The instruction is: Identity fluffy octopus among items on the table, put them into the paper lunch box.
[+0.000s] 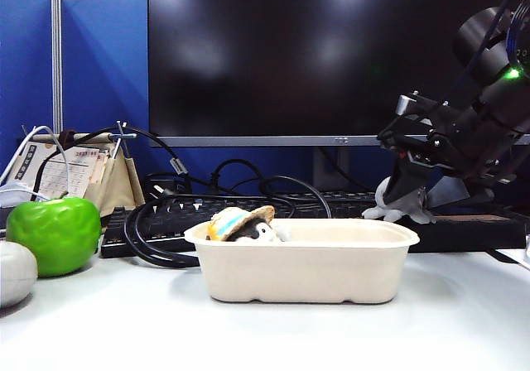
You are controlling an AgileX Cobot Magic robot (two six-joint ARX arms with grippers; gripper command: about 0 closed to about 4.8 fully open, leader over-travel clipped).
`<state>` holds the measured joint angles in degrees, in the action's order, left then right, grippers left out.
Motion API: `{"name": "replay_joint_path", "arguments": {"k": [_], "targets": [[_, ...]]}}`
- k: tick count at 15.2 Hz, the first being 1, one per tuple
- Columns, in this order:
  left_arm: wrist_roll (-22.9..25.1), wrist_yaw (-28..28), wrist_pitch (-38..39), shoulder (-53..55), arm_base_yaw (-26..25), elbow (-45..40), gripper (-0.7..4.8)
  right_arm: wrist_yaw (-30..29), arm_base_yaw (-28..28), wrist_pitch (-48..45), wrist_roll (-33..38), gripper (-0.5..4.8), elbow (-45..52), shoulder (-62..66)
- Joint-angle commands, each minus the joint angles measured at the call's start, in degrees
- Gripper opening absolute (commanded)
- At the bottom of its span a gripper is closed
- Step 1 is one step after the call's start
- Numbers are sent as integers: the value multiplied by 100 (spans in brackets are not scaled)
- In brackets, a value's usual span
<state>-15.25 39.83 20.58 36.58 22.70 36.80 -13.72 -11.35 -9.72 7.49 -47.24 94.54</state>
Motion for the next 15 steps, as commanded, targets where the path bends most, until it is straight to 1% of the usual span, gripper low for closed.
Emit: {"name": "replay_joint_path", "arguments": {"k": [1,6,8,11,13,15], "targets": [[-17,4,-57,-7,0,20,68,-35,-4,-129,-2,263,-15,-22],[-17,2,-57,-7,0,20,68,-63,-4,-310,0,263,-20,-35],[-17,2,-57,-7,0,20,68,-188,-4,-396,4,263,-28,-37],[-15,0,-59,-7,0,20,68,-629,-4,-66,109,263,-317,-92],[-15,0,-59,-7,0,20,68,-957,-4,116,157,263,-568,-354],[-17,0,-59,-7,0,20,68,-979,-2,385,155,263,-660,-861]]}}
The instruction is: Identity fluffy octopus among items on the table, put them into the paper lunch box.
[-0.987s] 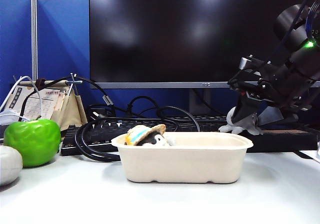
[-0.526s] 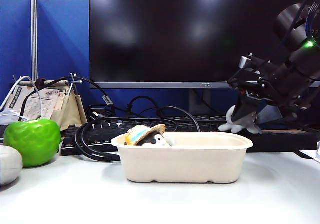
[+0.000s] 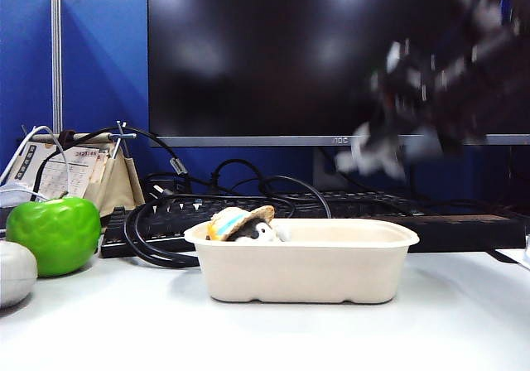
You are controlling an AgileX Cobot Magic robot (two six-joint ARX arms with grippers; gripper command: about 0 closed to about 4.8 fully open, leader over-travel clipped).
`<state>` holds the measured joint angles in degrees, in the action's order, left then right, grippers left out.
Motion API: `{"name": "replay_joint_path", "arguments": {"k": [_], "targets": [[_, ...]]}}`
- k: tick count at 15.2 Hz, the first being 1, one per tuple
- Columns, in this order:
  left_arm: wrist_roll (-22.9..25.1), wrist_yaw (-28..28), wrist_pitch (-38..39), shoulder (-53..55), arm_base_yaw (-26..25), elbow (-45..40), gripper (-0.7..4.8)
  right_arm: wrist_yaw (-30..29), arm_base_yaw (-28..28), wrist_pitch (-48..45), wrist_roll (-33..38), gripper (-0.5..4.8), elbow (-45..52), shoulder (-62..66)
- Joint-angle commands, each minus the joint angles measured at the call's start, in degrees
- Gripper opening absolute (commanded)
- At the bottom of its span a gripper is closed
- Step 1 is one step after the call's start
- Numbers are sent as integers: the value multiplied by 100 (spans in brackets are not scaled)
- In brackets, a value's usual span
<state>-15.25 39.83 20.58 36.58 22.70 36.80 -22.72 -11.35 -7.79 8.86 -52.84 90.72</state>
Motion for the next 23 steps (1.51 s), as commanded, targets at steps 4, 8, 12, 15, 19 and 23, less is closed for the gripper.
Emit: {"name": "replay_joint_path", "arguments": {"k": [4,8,12,15,19,23], "targets": [[-15,0,-129,-7,0,20,68,-79,0,1355,11,263,-98,-1593],[-17,0,-319,-7,0,20,68,-527,-74,3327,13,263,-92,-2124],[-17,2,-354,-7,0,20,68,-448,-1043,3727,13,260,-79,-2114],[-50,4,-348,-7,0,20,68,820,-1976,3512,-17,260,-72,-2065],[-175,74,-345,-11,2,20,68,1386,-2122,3539,-57,260,-48,-1727],[-170,116,-350,-11,2,20,68,1364,-2208,3560,-52,260,26,-1388]]}}
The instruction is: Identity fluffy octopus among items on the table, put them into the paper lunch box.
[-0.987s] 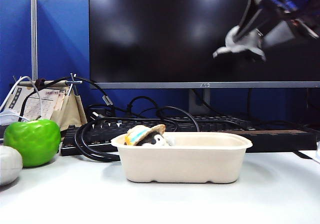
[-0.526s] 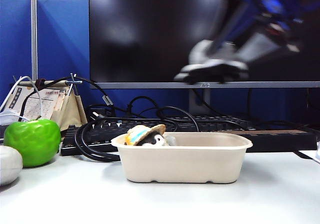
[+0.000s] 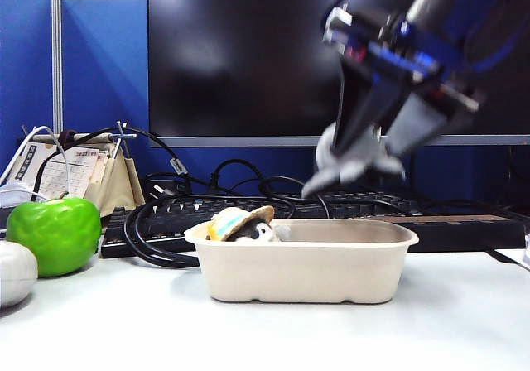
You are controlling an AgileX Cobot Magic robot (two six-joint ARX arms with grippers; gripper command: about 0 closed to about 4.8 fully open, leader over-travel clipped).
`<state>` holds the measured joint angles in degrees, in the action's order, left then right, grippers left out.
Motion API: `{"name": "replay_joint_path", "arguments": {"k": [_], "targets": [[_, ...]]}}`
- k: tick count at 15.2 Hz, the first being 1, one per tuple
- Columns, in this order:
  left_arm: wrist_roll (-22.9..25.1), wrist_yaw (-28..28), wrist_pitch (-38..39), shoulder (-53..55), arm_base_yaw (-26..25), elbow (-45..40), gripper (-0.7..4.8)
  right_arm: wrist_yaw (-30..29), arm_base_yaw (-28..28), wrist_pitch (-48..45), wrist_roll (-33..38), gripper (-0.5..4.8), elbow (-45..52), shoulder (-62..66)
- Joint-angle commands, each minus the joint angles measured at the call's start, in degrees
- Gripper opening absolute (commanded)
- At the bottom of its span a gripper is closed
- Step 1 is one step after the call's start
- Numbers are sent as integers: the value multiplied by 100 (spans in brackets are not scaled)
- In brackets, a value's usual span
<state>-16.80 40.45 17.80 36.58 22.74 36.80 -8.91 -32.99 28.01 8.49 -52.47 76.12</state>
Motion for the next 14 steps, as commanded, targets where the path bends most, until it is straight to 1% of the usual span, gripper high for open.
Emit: {"name": "replay_joint_path", "arguments": {"k": [1,6,10,14], "targets": [[-15,52,-72,-11,-4,20,68,-20,-81,-20,-13,260,-11,79],[-13,52,-76,-11,-4,20,68,-17,-229,-46,26,260,57,238],[-15,57,-76,-9,-4,20,68,-7,-328,-446,28,260,116,463],[-15,77,-74,-9,-2,20,68,4,-339,-516,33,260,118,608]]}}
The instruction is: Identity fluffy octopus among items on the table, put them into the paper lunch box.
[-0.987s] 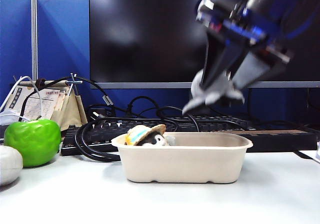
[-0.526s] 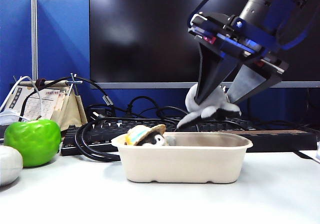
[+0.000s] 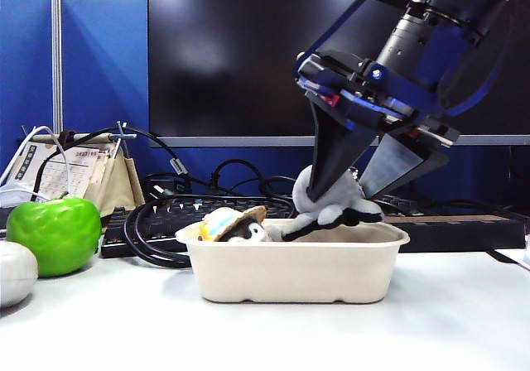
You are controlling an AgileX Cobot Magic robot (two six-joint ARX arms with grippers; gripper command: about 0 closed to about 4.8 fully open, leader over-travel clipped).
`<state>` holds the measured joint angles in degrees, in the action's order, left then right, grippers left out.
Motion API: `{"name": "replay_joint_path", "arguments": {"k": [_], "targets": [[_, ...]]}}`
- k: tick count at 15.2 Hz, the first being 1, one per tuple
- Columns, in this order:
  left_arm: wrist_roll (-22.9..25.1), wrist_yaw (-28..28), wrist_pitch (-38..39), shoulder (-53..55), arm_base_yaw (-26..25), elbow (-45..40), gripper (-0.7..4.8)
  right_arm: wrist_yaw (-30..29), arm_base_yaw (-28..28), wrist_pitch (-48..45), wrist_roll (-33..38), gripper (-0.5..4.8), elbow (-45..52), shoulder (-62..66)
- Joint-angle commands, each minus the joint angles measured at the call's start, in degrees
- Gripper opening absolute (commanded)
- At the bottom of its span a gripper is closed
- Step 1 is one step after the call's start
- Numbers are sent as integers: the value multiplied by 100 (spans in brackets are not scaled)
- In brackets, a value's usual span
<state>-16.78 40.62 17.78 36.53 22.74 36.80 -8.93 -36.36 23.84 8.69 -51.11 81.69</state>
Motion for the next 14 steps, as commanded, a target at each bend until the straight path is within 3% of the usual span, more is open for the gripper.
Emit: {"name": "replay_joint_path", "arguments": {"k": [1,5,9,14], "targets": [[-17,59,-72,-4,-2,20,68,4,-4,-109,13,260,-2,61],[-17,59,-72,-4,-4,20,68,4,-7,-142,13,279,90,92],[-17,59,-72,-4,-4,20,68,7,-7,-144,11,395,94,92],[-17,61,-70,-4,-4,20,68,31,0,-275,11,401,15,72]]}}
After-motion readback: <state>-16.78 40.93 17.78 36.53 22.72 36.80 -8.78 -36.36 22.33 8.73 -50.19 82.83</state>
